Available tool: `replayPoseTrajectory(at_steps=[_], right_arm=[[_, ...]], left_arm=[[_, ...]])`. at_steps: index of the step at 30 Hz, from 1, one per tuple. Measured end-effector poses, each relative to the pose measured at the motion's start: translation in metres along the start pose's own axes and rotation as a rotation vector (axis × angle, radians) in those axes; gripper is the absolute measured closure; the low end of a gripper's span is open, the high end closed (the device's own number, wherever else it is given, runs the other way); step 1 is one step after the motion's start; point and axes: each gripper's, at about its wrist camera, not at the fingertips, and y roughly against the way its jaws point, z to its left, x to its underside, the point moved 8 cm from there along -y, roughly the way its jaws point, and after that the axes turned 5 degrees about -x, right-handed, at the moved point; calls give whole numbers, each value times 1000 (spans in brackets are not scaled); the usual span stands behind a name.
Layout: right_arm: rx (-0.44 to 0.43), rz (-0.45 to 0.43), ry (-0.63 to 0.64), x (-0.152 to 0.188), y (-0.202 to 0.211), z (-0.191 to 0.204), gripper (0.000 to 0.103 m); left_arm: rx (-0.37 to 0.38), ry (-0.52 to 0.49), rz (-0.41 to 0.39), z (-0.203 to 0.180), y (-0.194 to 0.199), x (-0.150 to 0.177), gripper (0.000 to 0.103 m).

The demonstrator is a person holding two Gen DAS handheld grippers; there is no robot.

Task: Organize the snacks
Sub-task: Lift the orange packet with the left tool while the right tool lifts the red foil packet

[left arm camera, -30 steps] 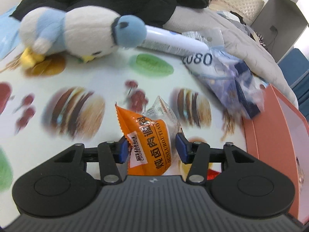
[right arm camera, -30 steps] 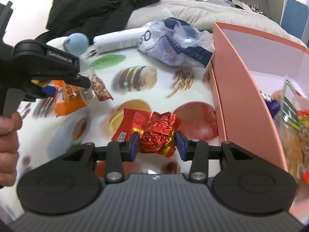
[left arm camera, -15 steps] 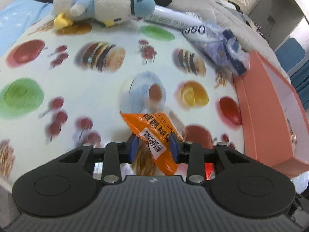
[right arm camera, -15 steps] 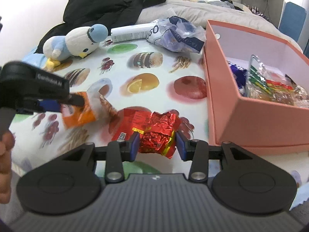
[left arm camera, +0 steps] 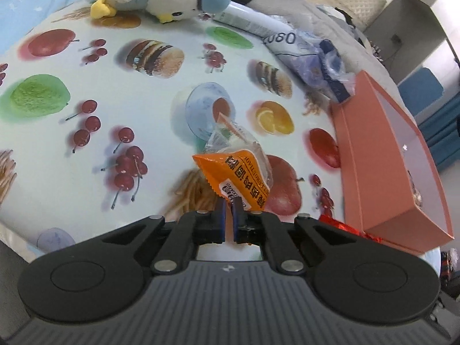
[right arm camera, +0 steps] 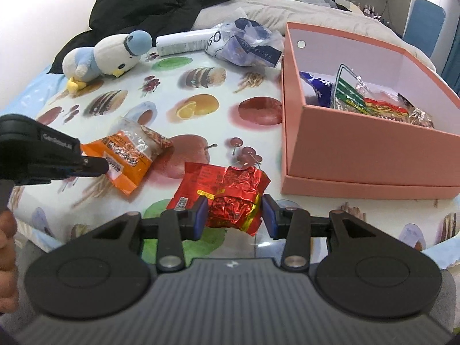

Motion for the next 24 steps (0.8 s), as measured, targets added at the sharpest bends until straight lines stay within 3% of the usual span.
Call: replayPoseTrajectory(at_steps=[5,7,9,11,13,15,19,24], right_arm=[[5,-3,1,1,4,-3,60],[4,-2,4,2,4,-2,60],[4,1,10,2,2,0,60],[3,4,12,3,1,0,60],[5,4,15,3,0,0,60],[5,6,13,3,0,-1,60],[8,7,13,4,1,-2,60],[15,7,8,5,2,-5,60]], left_arm=[[3,-32,38,4,6,11,95],[-17,-52,47,7,7,12,80],[-38,-66,52,11,9,11,34],[-47,-100,13,10,15,6,23],[-59,-149,-4,6,18,1,21],[-47,-208,-3,-3,16,-4,11],[-52,-383,7,-26,2,-8,11],[-57,-495,39,-42,-20,-6,11]])
